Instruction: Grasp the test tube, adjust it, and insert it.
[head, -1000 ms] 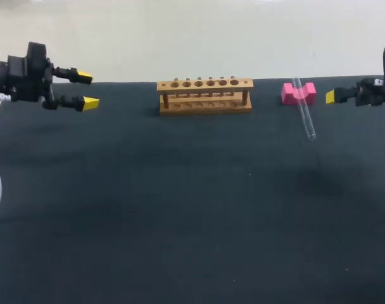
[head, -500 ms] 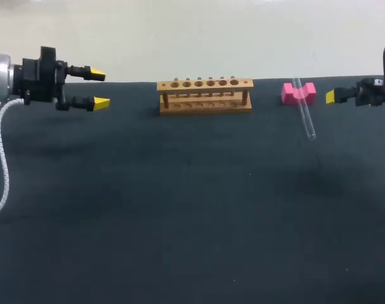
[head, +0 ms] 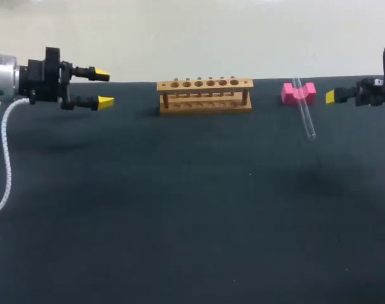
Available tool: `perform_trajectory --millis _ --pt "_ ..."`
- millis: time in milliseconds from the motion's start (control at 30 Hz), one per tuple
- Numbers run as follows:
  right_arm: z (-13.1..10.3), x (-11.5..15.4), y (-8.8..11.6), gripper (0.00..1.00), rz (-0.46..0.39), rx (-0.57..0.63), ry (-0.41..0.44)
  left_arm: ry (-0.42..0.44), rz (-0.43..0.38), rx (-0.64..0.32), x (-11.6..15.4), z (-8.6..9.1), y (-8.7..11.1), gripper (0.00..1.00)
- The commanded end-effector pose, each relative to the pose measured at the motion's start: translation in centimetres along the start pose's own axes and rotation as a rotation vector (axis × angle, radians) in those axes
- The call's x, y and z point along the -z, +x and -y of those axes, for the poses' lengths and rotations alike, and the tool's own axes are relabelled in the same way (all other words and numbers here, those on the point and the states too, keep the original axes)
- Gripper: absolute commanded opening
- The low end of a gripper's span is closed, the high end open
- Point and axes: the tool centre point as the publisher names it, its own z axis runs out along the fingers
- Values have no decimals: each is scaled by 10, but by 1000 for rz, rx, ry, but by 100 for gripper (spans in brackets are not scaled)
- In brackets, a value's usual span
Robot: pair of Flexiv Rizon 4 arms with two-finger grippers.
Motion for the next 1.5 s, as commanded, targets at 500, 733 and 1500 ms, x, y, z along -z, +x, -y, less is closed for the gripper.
perform_trajectory --millis 500,733,1500 --pt "-1 0 0 100 0 0 5 1 0 -1 -1 -2 0 100" --pt "-1 0 0 100 0 0 5 1 0 -1 -1 -2 0 100" --pt "-1 0 0 100 0 0 5 1 0 -1 -1 -2 0 0"
